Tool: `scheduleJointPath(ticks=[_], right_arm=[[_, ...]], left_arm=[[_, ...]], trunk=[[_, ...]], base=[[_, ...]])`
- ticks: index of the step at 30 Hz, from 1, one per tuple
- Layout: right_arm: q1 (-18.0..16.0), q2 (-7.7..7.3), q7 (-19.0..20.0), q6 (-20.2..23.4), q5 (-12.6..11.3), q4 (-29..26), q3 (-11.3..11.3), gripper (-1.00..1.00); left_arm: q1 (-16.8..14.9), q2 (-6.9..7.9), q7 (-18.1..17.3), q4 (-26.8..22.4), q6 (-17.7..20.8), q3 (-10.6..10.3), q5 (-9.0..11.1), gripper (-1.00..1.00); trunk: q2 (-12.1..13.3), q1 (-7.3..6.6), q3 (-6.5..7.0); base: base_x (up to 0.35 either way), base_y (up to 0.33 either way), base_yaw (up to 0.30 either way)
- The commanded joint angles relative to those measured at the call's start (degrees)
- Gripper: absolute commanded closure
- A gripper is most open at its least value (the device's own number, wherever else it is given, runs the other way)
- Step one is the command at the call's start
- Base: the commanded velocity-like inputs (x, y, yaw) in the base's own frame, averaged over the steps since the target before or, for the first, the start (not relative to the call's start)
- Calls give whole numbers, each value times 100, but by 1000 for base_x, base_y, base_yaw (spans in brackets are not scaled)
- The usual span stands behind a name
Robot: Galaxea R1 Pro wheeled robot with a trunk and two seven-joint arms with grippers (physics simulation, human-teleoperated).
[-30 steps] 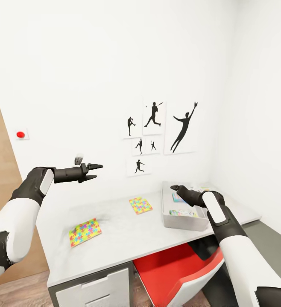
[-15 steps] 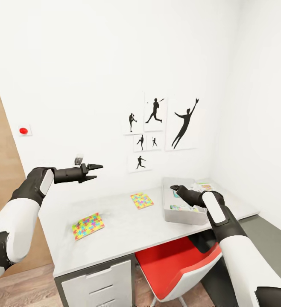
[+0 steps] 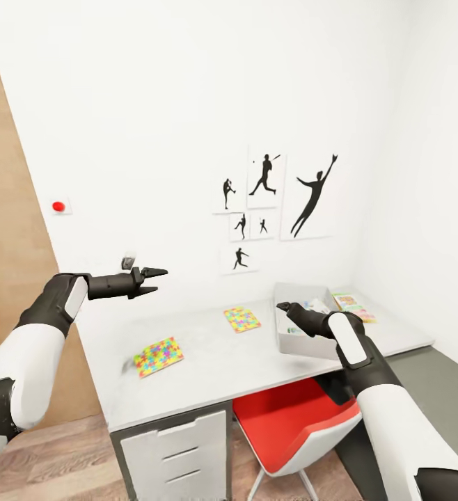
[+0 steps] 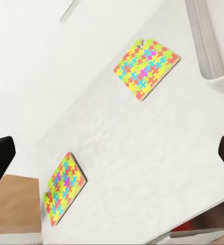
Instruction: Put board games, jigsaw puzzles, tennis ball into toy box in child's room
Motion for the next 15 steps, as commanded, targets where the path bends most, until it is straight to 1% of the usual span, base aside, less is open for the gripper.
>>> scheduleJointPath(ticks=[1, 8, 15], right_arm=[[1, 1, -52, 17, -61, -8, -2, -100], [2, 5, -56, 10, -55, -8, -1, -100], [5, -2, -57, 8, -52, -8, 0, -100]], left_arm=[[-3, -1, -2, 3, 30, 9, 16, -100], [5, -1, -2, 5, 27, 6, 16, -100], [8, -1, -2, 8, 26, 5, 16, -100]], trunk=[[-5, 1, -11], [-5, 1, -49], [-5, 1, -73]], base=[[-86, 77, 174], [-41, 51, 231], [-60, 159, 264]])
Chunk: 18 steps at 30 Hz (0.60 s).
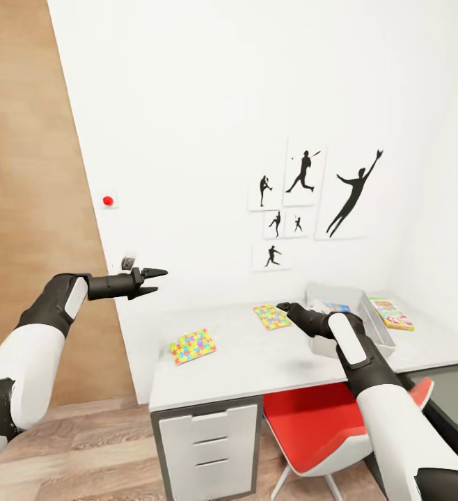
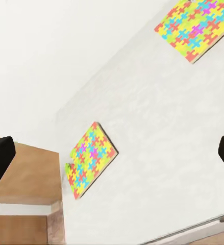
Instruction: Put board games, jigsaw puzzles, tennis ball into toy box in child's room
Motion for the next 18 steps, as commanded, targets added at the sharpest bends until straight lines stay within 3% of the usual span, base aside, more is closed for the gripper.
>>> scheduleJointPath(ticks=[1, 18], right_arm=[[0, -1, -52, 18, -61, -9, -5, -100], [0, -2, -51, 1, -61, -9, -5, -100]], left_arm=[[0, -1, 3, 4, 32, 7, 19, -100], [57, -1, 14, 5, 12, 13, -1, -100]], trunk=[[-5, 2, -6], [-5, 2, -37]], base=[[-16, 90, 270], [-3, 125, 257]])
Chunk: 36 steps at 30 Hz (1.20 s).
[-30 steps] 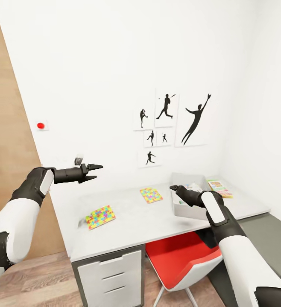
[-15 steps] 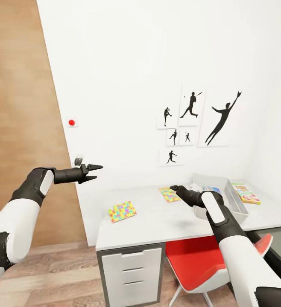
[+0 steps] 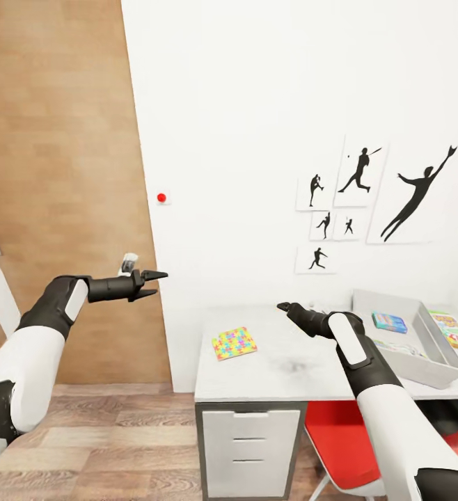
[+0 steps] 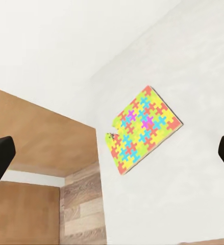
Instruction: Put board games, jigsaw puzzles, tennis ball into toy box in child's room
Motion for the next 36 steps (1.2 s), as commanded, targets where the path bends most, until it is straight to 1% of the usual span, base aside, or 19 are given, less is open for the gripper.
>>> scheduleJointPath(ticks=[1, 5, 8, 11, 13, 14, 15, 17, 18, 19, 20, 21, 22, 24, 25, 27, 28, 32, 36], right_arm=[[-1, 0, -51, 17, -61, -8, -1, -100], [-2, -5, -50, 16, -61, -8, 1, -100], [-20, -2, -45, 18, -60, -9, 2, -100], [-29, -4, -49, 31, -39, -64, 47, -100], [-33, -7, -72, 48, -3, -245, 153, -100], [-34, -14, -100, 82, 44, -421, 266, -100], [-34, -17, -122, 102, 77, -509, 328, -100], [-27, -21, -232, 150, 251, -811, 517, -100], [-7, -20, -274, 164, 327, -919, 572, -100], [15, -20, -290, 169, 353, -964, 592, -100], [80, -19, -307, 182, 390, -1037, 620, -100], [118, -17, -310, 188, 402, -1070, 630, -100], [201, -11, -314, 192, 419, -1146, 645, -100], [292, 1, -316, 179, 431, -1260, 656, -100], [413, 18, -324, 160, 442, -1408, 664, -100], [531, 30, -329, 146, 451, -1540, 668, -100], [662, 37, -325, 137, 458, -1661, 669, -100], [997, 28, -322, 120, 464, -1983, 669, -100], [1226, 23, -335, 115, 469, -2151, 670, -100]], left_arm=[[7, -1, 1, 4, 29, 7, 7, -100], [31, -1, 13, 3, 21, 5, -9, -100], [161, 2, 55, -2, -2, 0, -21, -100], [226, 3, 70, -6, -138, -11, -25, -100], [257, 4, 82, -5, -298, -17, -55, -100], [281, 8, 95, -5, -383, -23, -99, -100], [295, 10, 106, -5, -414, -23, -135, -100], [337, 12, 191, -4, -492, -23, -391, -100], [359, 7, 278, -4, -517, -25, -565, -100], [371, 6, 331, -4, -526, -26, -657, -100], [395, 3, 459, -4, -545, -25, -836, -100], [405, 2, 533, -4, -563, -25, -918, -100], [425, 1, 697, -1, -651, -21, -1051, -100], [452, 0, 890, 12, -812, -16, -1141, -100], [488, 0, 1128, 29, -1005, -12, -1196, -100], [521, -1, 1352, 42, -1159, -10, -1230, -100], [554, -4, 1591, 51, -1276, -8, -1252, -100], [682, -33, 2231, 62, -1481, -6, -1272, -100], [786, -61, 2516, 65, -1683, -10, -1272, -100]], trunk=[[-5, 2, -3], [-5, 2, -3], [-5, 2, -3], [-5, 2, -3], [-5, 2, -3], [-5, 2, -3], [-5, 2, -3], [-5, 2, -3], [-5, 2, -3], [-5, 2, -3], [-5, 2, -3], [-5, 2, -3], [-5, 2, -3], [-5, 2, -3], [-5, 2, -3], [-5, 2, -3], [-5, 2, -3], [-5, 2, -3], [-5, 2, -3]], base=[[0, 20, 92], [0, 12, 54], [0, 4, 16], [0, 1, 5], [0, 0, 2], [0, 0, 1], [0, 0, 1], [0, 0, 0], [0, 0, 0], [0, 0, 0], [0, 0, 0], [0, 0, 0], [0, 0, 0], [0, 0, 0], [0, 0, 0], [0, 0, 0], [0, 0, 0], [0, 0, 0], [0, 0, 0]])
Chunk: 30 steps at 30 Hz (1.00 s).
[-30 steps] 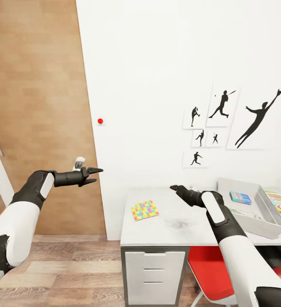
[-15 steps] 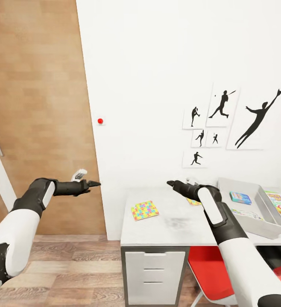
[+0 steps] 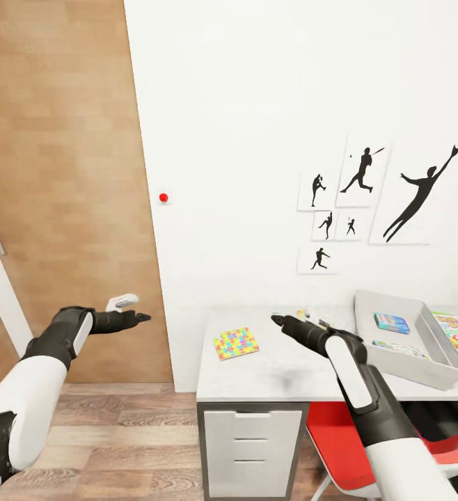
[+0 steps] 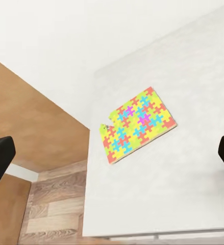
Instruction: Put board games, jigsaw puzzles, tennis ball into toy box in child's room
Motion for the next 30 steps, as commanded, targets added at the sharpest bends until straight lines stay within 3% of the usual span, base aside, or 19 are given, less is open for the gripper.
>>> scheduleJointPath(ticks=[1, 14, 30], right_arm=[[38, -9, -59, 4, -59, -39, 13, -100], [709, 7, -68, 32, -57, -681, 29, -100], [750, -34, -50, 20, -55, -712, 30, -100]], left_arm=[[9, -9, -15, -4, -17, 32, -59, -100], [232, -29, 97, -5, -402, 26, -55, -100], [246, -24, 92, -11, -454, 28, -57, -100]], trunk=[[-5, 2, -3], [-5, 2, -3], [-5, 2, -3]], base=[[0, 0, 0], [0, 0, 0], [0, 0, 0]])
